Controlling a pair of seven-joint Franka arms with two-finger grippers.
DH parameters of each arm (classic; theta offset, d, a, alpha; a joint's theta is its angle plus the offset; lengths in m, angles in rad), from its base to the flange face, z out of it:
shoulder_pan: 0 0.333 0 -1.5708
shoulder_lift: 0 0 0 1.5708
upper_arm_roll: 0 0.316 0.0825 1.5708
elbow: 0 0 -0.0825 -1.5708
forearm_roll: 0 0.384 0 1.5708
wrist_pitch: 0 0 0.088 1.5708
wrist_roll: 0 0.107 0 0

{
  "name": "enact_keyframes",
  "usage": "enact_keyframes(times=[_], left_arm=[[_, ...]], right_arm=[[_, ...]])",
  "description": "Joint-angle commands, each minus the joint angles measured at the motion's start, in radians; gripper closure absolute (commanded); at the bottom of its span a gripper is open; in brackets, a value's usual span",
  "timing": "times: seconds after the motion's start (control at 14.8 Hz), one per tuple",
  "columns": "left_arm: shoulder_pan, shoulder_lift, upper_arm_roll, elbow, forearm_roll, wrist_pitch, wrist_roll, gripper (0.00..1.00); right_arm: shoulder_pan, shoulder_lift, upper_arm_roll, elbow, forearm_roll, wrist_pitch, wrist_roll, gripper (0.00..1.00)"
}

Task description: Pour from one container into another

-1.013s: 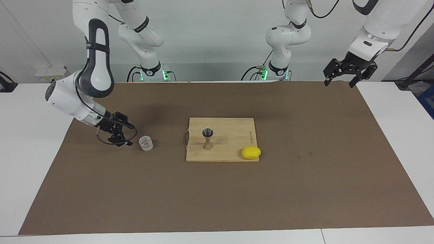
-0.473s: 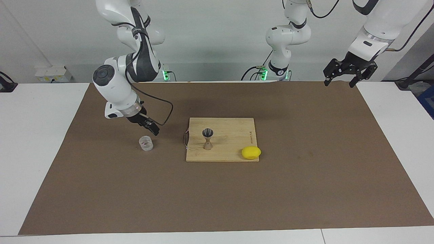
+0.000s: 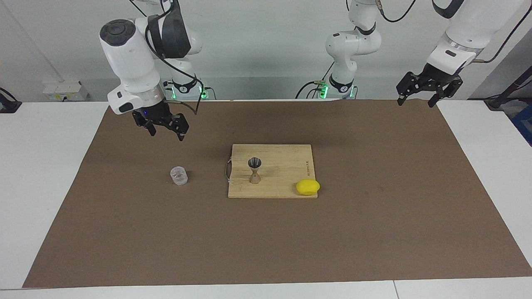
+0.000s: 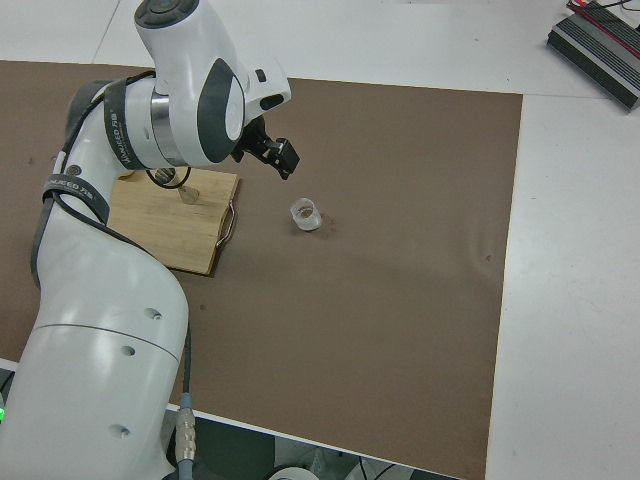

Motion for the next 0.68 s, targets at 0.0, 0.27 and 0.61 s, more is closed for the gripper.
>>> enact_keyframes(times=[0.0,0.27,0.61], left_arm=[[0.005,-0.026,0.002,-0.03,-0.012,0.003,0.0,0.0],[0.005,-0.026,0.002,-0.03,-0.012,0.002,0.0,0.0],[0.005,-0.026,0.002,-0.03,-0.012,0.003,0.0,0.0]], right_arm=[[-0.015,-0.012,-0.001,0.057,-0.017,-0.066,-0.072,0.0],[-0.014,-0.044,0.004,0.054,-0.007,-0.135,-0.113,0.0],[-0.021,-0.049,0.004,0.059,-0.02,-0.132,-0.205,0.0]])
